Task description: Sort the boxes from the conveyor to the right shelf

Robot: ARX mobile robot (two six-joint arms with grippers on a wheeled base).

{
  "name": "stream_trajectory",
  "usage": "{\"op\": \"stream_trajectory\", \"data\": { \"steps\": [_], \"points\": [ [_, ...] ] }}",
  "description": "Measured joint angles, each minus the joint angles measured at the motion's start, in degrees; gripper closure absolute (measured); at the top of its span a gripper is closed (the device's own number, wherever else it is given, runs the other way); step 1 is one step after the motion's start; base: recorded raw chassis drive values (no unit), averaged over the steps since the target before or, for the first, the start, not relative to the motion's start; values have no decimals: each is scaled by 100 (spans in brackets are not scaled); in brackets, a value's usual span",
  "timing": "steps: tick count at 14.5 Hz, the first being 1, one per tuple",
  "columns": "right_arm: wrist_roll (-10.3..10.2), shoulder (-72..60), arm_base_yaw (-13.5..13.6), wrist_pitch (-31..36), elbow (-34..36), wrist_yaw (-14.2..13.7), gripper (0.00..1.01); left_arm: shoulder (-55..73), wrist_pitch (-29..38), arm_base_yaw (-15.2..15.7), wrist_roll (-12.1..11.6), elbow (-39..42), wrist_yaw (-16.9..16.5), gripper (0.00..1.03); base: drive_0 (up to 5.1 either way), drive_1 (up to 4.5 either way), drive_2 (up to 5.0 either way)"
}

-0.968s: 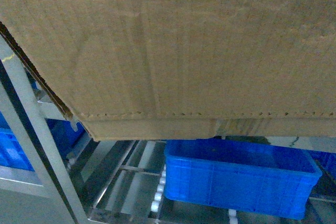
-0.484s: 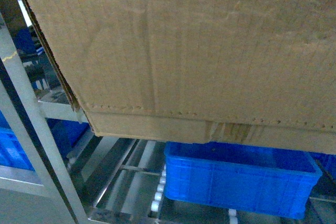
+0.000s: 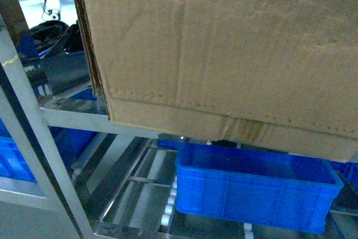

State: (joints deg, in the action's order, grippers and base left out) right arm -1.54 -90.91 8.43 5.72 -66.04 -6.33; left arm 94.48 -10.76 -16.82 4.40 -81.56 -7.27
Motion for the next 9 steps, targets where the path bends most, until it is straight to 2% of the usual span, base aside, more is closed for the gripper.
{"op": "stream_trajectory", "data": {
  "steps": [2,4,8,9],
  "points": [
    [57,-369,-79,76,-424,57,98,337,4,-4,4,-426,46,101,0,0,0],
    [208,-750,-153,247,-802,140,98,634,118,-24,33,-695,136,101,0,0,0],
    [400,-1377,-256,146,-1676,219,98,1128,181,-90,175,-1169,297,101,0,0,0],
    [459,-1458,-258,142,-1812,219,98,1246,181,-87,271,-1294,310,101,0,0,0]
  ]
}}
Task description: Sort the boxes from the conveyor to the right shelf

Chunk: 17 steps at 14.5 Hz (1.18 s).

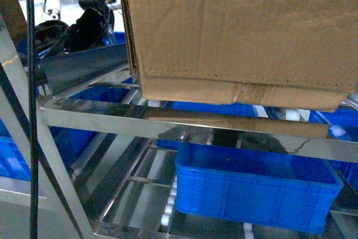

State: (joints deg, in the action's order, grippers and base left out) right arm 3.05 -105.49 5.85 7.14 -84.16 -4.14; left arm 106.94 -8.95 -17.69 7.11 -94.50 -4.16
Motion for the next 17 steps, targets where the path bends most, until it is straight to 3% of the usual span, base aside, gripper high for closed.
{"op": "stream_trajectory", "data": {
  "steps": [7,8,12,15,16,17],
  "points": [
    [221,-472,2,-28,-656,13,98,481,-39,0,61,-546,186,101,-4,-4,-4],
    [273,-472,15,-22,-654,2,98,529,-26,0,33,-608,146,89,0,0,0],
    [367,-433,127,111,-494,138,56,581,245,-66,44,-610,-35,43,0,0,0],
    [321,-306,122,348,-103,138,13,581,361,-68,52,-374,-44,3,0,0,0],
    [293,-282,127,553,-28,127,4,579,417,-44,66,-256,-44,5,0,0,0],
    [260,-186,129,890,133,44,3,507,595,17,153,-68,-59,5,0,0,0]
  ]
}}
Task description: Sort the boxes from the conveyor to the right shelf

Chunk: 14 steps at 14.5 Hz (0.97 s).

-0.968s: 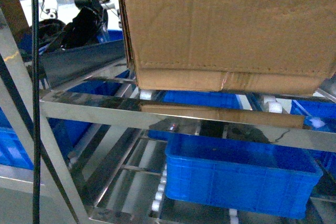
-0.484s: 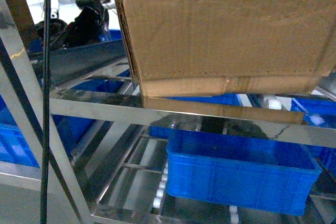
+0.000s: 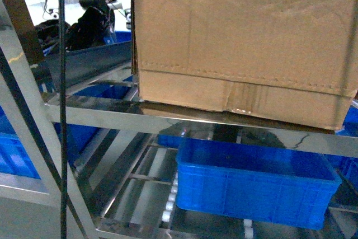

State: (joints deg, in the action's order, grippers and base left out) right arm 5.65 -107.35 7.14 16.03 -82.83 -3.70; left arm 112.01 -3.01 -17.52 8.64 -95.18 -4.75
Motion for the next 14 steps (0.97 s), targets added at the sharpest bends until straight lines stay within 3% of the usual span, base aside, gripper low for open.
{"op": "stream_trajectory", "data": {
  "steps": [4,7,8,11,14],
  "points": [
    [-72,249,0,501,289,-192,3,-472,413,122,166,442,-68,5,0,0,0],
    [-68,433,94,684,549,-168,3,-643,492,162,219,715,-146,5,0,0,0],
    [11,509,160,844,669,-160,3,-717,533,166,273,861,-168,5,0,0,0],
    [743,951,304,1851,1550,-310,3,-1189,857,199,297,1484,-278,5,0,0,0],
    [911,1532,411,2579,2468,-417,3,-1799,1285,267,297,2385,-278,5,0,0,0]
  ]
}}
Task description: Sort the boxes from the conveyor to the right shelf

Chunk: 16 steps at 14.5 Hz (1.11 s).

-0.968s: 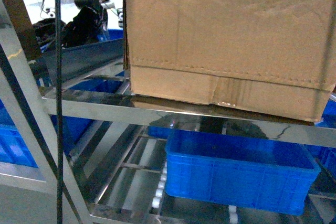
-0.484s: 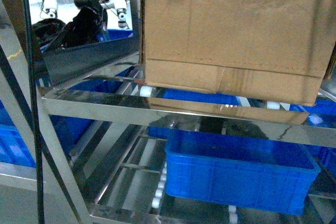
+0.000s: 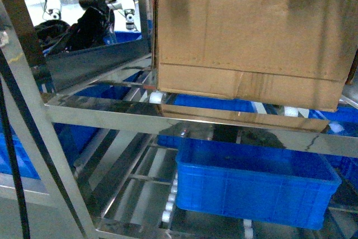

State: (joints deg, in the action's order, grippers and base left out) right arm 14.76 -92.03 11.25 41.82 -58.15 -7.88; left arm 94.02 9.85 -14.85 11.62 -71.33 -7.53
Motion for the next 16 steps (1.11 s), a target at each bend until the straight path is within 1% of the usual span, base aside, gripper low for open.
{"op": "stream_trajectory", "data": {
  "steps": [1,2,3,6,7,8,9,10,11,12,13,14,16],
  "points": [
    [81,247,72,273,295,11,3,-284,210,55,-70,409,22,5,0,0,0],
    [101,599,149,256,533,9,3,-671,214,173,-118,824,52,5,0,0,0],
    [83,1069,151,-63,748,52,3,-1158,94,337,-157,1224,136,5,0,0,0],
    [61,1414,142,-330,866,74,3,-1552,-72,481,-155,1475,227,5,0,0,0],
    [-31,1714,103,-636,942,87,3,-1912,-271,610,-153,1661,273,5,0,0,0],
    [-98,2345,59,-1172,1145,66,3,-2684,-693,872,-190,2022,396,5,0,0,0],
    [-70,3045,31,-1740,1351,-221,3,-3534,-1231,1268,-282,2326,518,5,0,0,0],
    [-9,3154,31,-1705,1366,-315,3,-3644,-1165,1314,-310,2339,566,5,0,0,0],
    [15,3126,31,-1742,1368,-328,3,-3598,-1207,1285,-319,2330,544,5,0,0,0],
    [-271,3169,-9,-2339,1366,-256,11,-3523,-1231,1270,-334,2337,525,5,0,0,0],
    [-804,3512,-146,-2295,1853,-144,26,-3547,-1202,1285,-345,2337,542,5,0,0,0],
    [-861,3565,-170,-2264,1937,-142,28,-3547,-1204,1285,-345,2337,542,5,0,0,0],
    [-1038,3757,-251,-2159,2253,-101,35,-3547,-1211,1287,-352,2339,546,5,0,0,0]
  ]
}}
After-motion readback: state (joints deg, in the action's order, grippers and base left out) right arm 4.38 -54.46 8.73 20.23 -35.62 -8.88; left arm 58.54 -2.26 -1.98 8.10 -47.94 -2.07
